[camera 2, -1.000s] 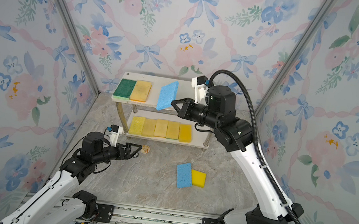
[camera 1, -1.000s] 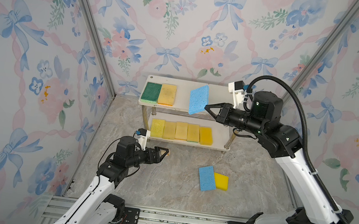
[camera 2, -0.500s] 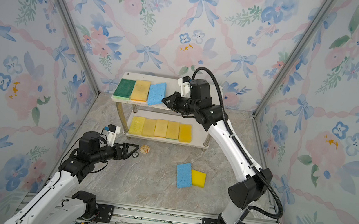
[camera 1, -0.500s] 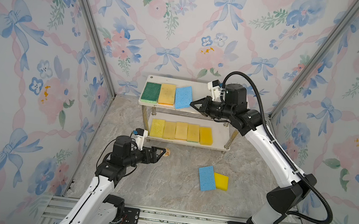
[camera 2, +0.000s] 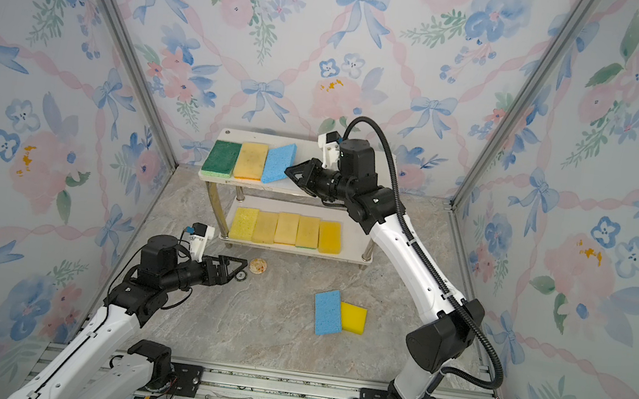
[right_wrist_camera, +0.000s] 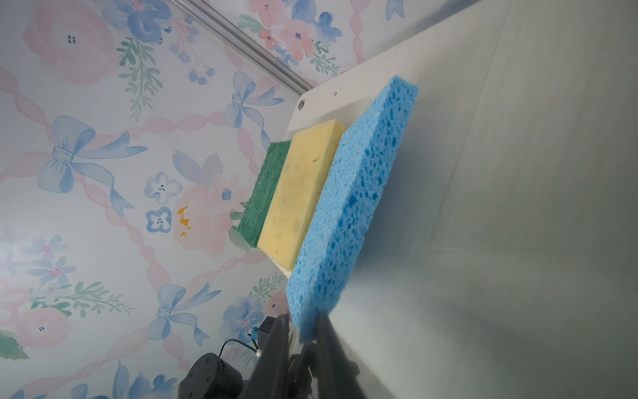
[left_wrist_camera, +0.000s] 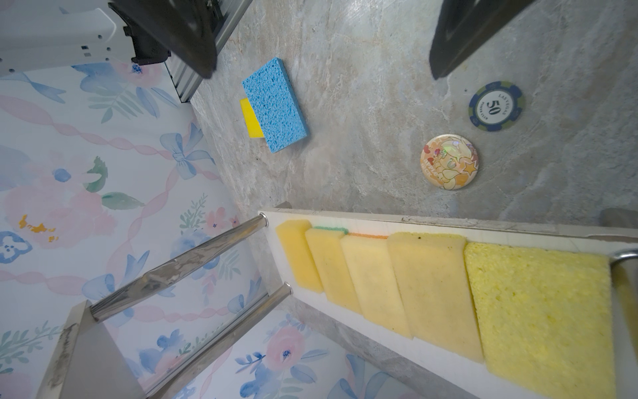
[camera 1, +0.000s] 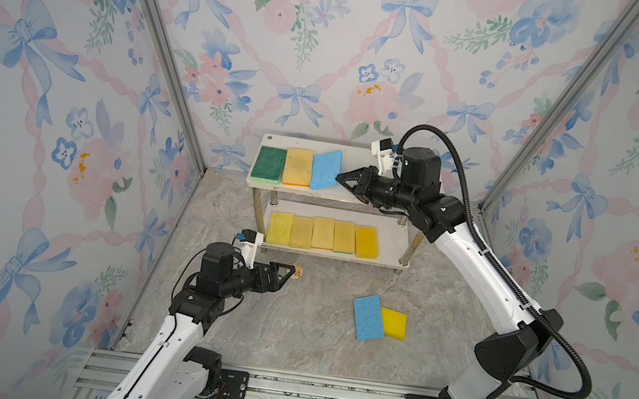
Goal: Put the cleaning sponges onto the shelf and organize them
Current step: 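Lower the blue sponge onto the top shelf beside the pale yellow sponge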
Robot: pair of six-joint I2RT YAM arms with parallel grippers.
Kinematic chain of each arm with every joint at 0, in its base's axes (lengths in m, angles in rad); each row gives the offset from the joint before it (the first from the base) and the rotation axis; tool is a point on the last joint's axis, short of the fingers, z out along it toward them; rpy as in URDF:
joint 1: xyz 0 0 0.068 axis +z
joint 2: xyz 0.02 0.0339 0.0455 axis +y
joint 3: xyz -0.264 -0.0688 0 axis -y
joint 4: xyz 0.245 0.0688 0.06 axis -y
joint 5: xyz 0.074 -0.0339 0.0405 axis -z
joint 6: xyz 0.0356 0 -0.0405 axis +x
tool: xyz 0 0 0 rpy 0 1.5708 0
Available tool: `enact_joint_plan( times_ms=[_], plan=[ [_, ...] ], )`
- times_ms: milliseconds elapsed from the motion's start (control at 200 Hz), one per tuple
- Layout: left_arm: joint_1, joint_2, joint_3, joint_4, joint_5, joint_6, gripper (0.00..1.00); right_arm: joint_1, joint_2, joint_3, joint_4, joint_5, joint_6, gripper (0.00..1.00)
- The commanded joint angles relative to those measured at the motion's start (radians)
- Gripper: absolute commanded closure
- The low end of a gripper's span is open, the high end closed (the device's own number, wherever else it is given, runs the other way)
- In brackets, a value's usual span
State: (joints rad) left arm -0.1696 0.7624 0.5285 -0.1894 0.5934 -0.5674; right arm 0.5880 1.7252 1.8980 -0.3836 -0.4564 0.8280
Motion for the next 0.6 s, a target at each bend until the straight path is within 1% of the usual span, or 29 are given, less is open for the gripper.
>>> enact_joint_plan(
  times_ms=[0,75,170,290,445,595],
  plan=[
    [0.007,-0.004,-0.012,-0.009,0.023,0.026,0.02,-0.001,-0.029,-0.033,0.040,-0.016,0.016,0.66],
    [0.007,-0.004,-0.012,-0.009,0.023,0.025,0.02,0.002,-0.036,-0.042,0.036,-0.019,0.015,0.59],
    [0.007,-0.005,-0.013,-0.009,0.024,0.026,0.02,0.002,-0.037,-0.036,0.012,-0.014,0.003,0.56],
    [0.007,-0.008,-0.013,-0.009,0.024,0.024,0.02,0.007,-0.043,-0.014,-0.065,0.024,-0.032,0.52],
    [0.007,-0.006,-0.012,-0.008,0.026,0.023,0.02,0.031,-0.034,0.042,-0.190,0.074,-0.107,0.41],
    [0.007,-0.009,-0.013,-0.009,0.026,0.024,0.02,0.044,-0.031,0.052,-0.221,0.083,-0.131,0.40]
  ],
)
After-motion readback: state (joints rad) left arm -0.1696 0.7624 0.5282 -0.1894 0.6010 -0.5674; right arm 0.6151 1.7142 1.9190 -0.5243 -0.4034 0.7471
